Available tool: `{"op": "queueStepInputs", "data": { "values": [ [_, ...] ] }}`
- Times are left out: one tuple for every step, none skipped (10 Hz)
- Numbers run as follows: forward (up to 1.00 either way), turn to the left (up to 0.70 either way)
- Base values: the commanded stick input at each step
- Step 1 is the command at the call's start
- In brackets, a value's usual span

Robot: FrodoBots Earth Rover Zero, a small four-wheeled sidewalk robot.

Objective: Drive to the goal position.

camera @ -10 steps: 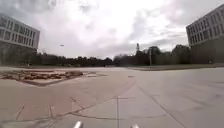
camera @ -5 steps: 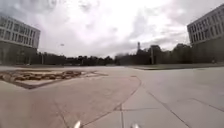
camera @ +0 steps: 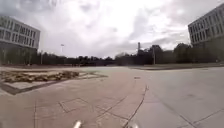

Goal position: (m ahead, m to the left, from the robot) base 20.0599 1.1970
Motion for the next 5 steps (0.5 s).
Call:
{"op": "queueStepInputs", "data": {
  "values": [
    [1.00,0.00],
    [1.00,0.00],
    [1.00,0.00],
    [1.00,0.00],
    [1.00,0.00]
  ]
}}
